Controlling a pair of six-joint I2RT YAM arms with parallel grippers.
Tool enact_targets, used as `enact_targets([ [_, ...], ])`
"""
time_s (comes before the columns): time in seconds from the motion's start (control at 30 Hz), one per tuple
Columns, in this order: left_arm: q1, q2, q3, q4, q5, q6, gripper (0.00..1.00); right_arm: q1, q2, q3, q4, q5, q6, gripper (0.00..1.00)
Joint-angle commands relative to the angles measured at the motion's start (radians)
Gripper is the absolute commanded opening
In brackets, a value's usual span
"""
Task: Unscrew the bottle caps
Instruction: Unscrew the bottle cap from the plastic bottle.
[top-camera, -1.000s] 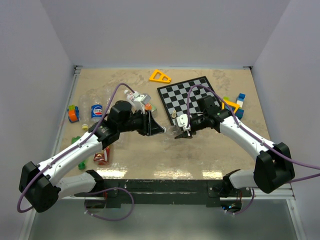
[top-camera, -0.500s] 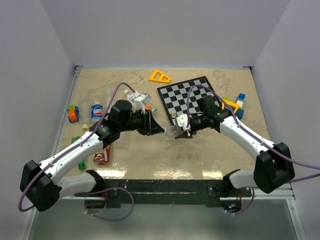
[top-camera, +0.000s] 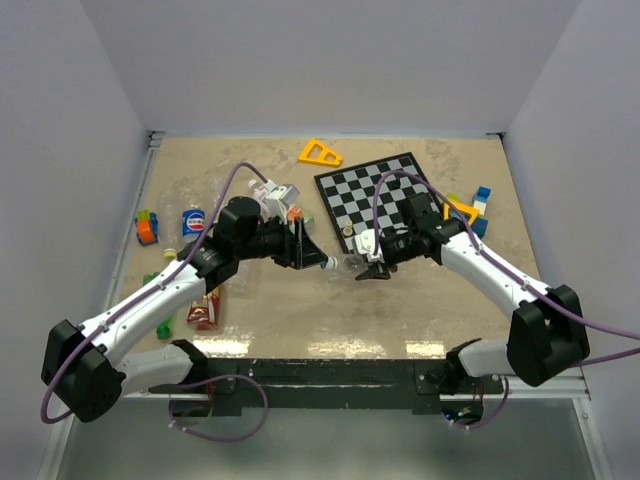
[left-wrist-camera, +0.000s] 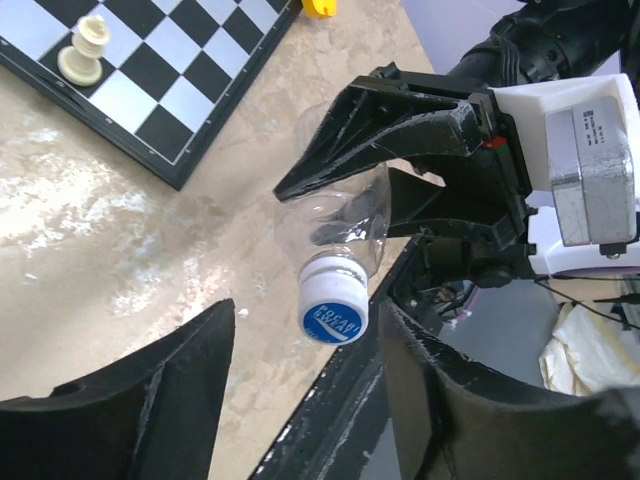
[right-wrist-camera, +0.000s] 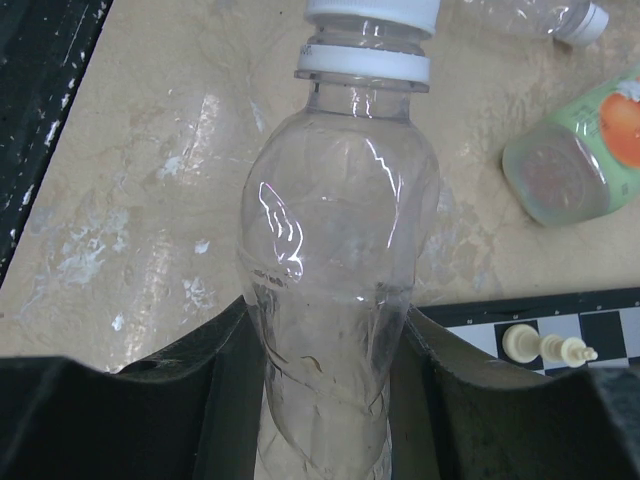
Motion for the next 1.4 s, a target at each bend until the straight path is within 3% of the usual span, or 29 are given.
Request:
enact_targets([
  [0.0,0.016,0.006,0.038,0.018,0.028,0.034,0.68,-0.008,-0.019,-0.004,-0.044,0.007,-0.014,0.00],
  [0.23,0.018,-0.022,0.076,-0.061,-0.030,0.146,0.78,-0.008,-0.020,-0.004,-0.044,0.007,-0.013,0.00],
  [0.4,0.018,-0.146,0.052,-0.060,-0.109,0.339,0.79,-0.008,-0.022,-0.004,-0.043,0.007,-0.013,0.00],
  [0.47,0.018,-0.236,0.002,0.000,-0.137,0.417,0.80,-0.008,-0.020,-0.006,-0.043,0.007,-0.014,0.00],
  [0.63,0.014,-0.434,-0.153,0.213,-0.166,0.675,1.00,-0.008,-0.020,-0.004,-0.041,0.007,-0.013,0.00],
  [0.73,0.016,-0.482,-0.209,0.262,-0.153,0.860,1.00,-0.008,-0.020,-0.006,-0.038,0.007,-0.010,0.00],
  [0.87,0.014,-0.462,-0.235,0.252,-0.038,1.071,1.00,-0.008,-0.019,-0.006,-0.036,0.007,-0.010,0.00],
  [1.0,-0.004,-0.413,-0.247,0.299,0.088,1.145,1.00,-0.008,-0.019,-0.007,-0.038,0.008,-0.010,0.00],
  [1.37,-0.113,-0.223,-0.252,0.370,0.114,1.287,0.97,-0.008,-0.020,-0.007,-0.041,0.004,-0.013,0.00],
])
